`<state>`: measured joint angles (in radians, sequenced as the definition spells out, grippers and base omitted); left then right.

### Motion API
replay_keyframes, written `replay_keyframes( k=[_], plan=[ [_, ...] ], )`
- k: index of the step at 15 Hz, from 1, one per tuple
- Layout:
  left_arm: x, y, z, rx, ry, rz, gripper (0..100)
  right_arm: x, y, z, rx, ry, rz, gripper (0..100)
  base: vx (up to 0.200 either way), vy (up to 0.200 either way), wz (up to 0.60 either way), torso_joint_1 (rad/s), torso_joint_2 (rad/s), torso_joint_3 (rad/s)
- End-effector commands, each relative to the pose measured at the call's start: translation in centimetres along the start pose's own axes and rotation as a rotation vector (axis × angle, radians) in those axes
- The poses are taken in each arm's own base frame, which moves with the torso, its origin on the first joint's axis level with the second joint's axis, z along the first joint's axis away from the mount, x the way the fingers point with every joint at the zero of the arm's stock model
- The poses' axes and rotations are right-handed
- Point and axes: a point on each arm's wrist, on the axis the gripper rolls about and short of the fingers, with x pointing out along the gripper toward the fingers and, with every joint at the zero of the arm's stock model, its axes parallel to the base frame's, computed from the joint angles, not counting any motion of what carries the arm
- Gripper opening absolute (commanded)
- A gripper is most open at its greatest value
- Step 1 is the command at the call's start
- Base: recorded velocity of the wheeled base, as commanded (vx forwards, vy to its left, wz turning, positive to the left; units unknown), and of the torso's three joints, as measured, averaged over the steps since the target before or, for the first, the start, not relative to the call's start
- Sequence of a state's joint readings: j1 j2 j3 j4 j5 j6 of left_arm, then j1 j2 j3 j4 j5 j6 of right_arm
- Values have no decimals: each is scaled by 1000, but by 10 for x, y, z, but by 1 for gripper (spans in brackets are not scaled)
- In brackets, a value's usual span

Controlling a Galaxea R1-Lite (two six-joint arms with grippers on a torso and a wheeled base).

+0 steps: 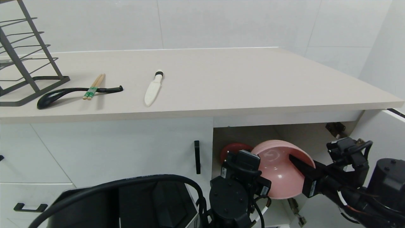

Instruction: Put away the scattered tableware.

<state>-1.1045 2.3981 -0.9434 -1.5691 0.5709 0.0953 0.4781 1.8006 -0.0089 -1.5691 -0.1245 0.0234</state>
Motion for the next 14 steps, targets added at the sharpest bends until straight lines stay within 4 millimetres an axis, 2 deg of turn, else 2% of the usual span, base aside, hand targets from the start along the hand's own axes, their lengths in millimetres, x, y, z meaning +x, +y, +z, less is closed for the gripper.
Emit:
replay_keyframes(
  k=[1,6,11,14],
  plan=[
    [-6,-5,-2,10,10,-18,100,0,0,1,3,-5,1,0,0,0,0,0,0,0],
    [-24,-22,3,16,15,-78,100,9,-9,-7,23,38,-48,0,0,0,0,0,0,0],
    [-45,-7,26,18,25,-90,100,9,-17,-10,32,55,-84,0,0,0,0,0,0,0],
    [-69,1,37,33,49,-126,100,14,-26,-16,40,87,-125,0,0,0,0,0,0,0]
  ],
)
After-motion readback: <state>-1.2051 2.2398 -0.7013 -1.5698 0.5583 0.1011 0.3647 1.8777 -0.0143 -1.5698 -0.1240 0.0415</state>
